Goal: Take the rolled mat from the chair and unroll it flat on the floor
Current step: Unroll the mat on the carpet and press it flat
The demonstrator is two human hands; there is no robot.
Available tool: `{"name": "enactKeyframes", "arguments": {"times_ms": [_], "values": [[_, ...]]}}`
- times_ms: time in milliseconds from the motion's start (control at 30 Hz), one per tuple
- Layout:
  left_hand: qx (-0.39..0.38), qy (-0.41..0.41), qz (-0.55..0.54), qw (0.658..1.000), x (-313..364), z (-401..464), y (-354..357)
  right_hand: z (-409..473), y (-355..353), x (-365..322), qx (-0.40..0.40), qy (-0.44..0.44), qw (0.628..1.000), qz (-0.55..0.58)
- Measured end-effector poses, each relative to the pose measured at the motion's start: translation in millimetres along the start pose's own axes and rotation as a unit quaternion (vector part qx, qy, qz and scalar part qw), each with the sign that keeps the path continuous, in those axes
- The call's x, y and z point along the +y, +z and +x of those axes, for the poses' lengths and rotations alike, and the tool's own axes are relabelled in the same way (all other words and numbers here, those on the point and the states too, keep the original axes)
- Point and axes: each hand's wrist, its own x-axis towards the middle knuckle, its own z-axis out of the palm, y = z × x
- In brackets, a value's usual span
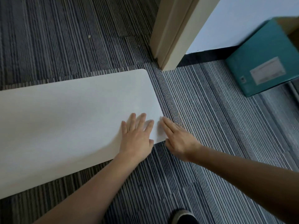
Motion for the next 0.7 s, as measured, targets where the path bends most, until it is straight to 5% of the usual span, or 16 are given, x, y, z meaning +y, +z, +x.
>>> {"name": "enactKeyframes", "arguments": {"times_ms": [300, 700], "values": [[-0.032, 0.009, 0.031, 0.999, 7, -4, 7, -2, 0, -3, -0.082, 0.004, 0.985, -0.149], [-0.037, 0.061, 0.057, 0.996, 27, -32, 27, -50, 22, 4, -0.037, -0.033, 0.995, -0.081]]}}
